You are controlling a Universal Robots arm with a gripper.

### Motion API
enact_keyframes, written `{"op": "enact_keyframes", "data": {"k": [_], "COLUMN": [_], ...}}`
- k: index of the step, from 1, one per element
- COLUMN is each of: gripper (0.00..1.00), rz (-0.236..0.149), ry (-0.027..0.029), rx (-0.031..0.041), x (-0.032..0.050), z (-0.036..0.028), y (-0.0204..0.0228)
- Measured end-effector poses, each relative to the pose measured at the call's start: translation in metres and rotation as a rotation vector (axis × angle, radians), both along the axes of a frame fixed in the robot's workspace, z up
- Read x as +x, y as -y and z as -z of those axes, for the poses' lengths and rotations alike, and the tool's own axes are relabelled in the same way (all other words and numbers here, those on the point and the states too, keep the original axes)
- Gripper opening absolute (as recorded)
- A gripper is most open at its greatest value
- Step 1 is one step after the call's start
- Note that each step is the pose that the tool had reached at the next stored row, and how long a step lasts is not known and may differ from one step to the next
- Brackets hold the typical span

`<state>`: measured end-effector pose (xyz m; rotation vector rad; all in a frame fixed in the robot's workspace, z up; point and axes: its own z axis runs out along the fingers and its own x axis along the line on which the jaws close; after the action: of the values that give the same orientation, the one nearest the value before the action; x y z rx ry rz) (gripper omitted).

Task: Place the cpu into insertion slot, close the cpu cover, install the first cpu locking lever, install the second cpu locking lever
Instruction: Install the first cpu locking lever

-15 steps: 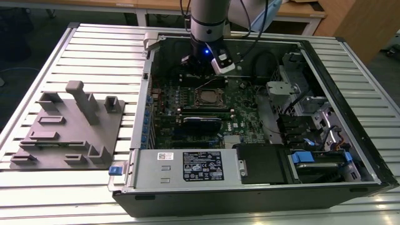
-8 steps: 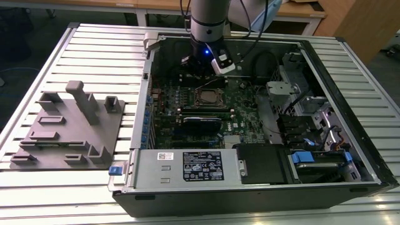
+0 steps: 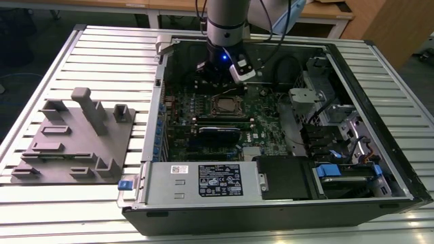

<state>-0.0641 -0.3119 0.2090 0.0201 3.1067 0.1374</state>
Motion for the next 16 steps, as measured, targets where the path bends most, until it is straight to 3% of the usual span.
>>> {"op": "enact_keyframes", "data": {"k": [1,2,10,16], "gripper": [0.11,0.11,0.11,0.11], "rz": [0.000,0.000,0.000,0.000], "ry": [0.0001,-0.0014,-0.0001,0.0000], "rx": [-0.0020,-0.0098,-0.0088,-0.0087], "x": [0.0000,-0.0003,0.0000,0.0000], "z": [0.0001,-0.0009,-0.0004,-0.0058], "y": [0.0005,0.0018,0.0017,0.0017]}}
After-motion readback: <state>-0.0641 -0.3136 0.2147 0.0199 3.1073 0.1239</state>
